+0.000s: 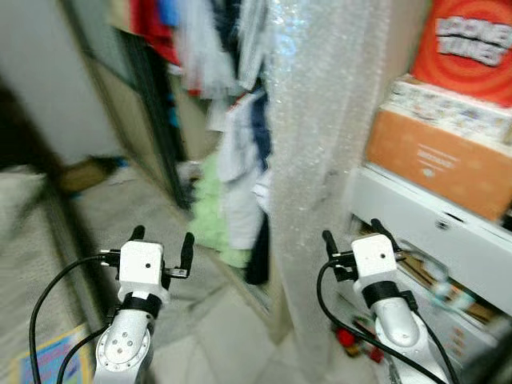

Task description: Clean up the room

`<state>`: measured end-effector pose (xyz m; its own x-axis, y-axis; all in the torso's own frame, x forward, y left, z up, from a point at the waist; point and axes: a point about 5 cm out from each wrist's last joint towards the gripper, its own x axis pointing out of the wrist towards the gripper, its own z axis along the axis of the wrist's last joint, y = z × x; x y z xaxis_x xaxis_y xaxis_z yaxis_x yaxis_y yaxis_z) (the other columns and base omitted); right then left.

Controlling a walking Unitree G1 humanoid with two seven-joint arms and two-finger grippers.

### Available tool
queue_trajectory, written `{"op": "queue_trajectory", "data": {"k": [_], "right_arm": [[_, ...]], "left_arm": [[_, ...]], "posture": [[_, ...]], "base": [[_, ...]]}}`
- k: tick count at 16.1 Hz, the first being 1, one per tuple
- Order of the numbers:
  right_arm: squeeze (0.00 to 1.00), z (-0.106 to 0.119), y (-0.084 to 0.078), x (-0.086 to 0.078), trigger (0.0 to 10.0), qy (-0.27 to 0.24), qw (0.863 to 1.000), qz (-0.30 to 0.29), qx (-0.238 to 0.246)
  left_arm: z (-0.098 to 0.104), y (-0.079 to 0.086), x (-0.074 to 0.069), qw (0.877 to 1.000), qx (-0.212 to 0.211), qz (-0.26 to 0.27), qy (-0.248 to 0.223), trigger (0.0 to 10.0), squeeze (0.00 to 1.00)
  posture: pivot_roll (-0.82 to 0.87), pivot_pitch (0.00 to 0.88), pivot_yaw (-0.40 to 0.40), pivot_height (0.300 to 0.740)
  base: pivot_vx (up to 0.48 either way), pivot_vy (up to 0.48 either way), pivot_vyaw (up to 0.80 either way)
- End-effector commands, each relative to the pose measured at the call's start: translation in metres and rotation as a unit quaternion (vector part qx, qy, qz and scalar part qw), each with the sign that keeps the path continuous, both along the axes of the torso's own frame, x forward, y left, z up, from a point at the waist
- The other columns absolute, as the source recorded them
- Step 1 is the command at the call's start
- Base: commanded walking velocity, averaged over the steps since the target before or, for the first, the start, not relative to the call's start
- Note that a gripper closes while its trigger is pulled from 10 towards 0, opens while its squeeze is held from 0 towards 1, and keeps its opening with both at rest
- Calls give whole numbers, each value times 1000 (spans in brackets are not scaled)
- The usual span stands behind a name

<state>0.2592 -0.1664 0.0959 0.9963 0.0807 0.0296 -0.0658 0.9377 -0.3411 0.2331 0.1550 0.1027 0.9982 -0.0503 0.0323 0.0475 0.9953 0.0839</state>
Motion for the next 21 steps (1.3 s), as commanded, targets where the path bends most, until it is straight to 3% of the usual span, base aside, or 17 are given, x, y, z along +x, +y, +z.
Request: {"op": "queue_trajectory", "data": {"k": [1, 21], "right_arm": [[0, 3, 1, 0, 10000, -6, 1000, 2, 0], [0, 4, 1, 1, 10000, -6, 1000, 9, -9]], "left_arm": [[1, -1, -1, 1000, 7, 1, -2, 10000, 0], [0, -9, 1, 1000, 5, -15, 0, 10000, 0]], "posture": [[-81, 0, 37, 740], [-85, 0, 38, 740]], "base": [[0, 0, 800], [0, 0, 783]]}}
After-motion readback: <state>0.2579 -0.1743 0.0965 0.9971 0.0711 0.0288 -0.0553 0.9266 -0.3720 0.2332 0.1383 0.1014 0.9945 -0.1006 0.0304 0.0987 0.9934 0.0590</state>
